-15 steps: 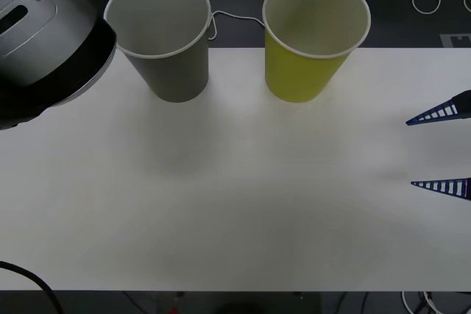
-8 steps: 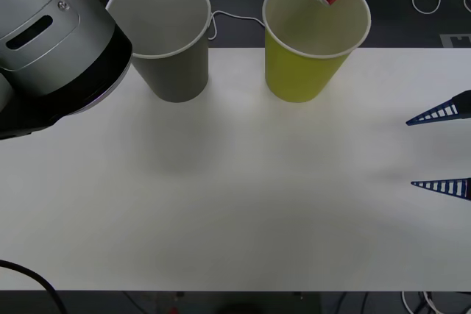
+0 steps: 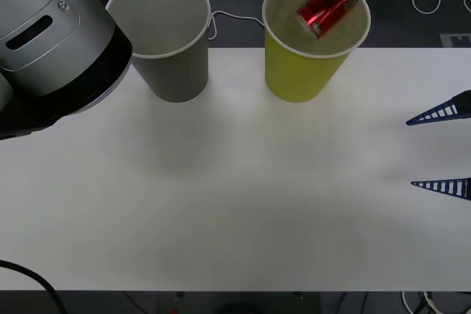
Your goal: Put the can into the green bin and the plastic bottle into the gray bin
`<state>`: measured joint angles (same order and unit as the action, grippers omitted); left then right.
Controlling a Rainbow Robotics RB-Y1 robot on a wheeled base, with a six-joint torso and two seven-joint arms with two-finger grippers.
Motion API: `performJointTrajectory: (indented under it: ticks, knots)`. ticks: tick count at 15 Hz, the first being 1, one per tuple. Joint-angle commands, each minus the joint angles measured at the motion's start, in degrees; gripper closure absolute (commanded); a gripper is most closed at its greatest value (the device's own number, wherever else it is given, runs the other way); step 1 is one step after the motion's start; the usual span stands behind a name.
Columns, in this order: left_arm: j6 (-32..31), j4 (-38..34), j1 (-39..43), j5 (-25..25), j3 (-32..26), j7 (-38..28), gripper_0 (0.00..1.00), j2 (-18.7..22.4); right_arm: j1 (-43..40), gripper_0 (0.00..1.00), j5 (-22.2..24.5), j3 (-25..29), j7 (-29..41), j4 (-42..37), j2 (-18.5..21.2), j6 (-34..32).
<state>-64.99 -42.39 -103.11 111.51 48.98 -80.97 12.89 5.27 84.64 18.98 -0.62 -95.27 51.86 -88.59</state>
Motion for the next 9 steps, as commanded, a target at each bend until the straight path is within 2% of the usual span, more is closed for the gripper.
performJointTrajectory:
  ticks: [1,5,7,9]
  knots:
    - [-2.15,-2.09,0.01,-2.88,-0.02,1.52,0.0,2.23,0.0,0.0,0.0,0.0,0.0,0.0,0.0,0.0]
    - [-5.58,-5.34,0.28,-9.03,-0.02,5.12,0.0,7.5,0.0,0.0,0.0,0.0,0.0,0.0,0.0,0.0]
    - [-7.34,-9.82,2.04,-10.97,-0.64,5.65,0.0,11.37,0.0,0.0,0.0,0.0,0.0,0.0,0.0,0.0]
    - [-9.18,-17.2,6.69,-10.44,-4.86,5.73,0.0,15.41,0.0,0.0,0.0,0.0,0.0,0.0,0.0,0.0]
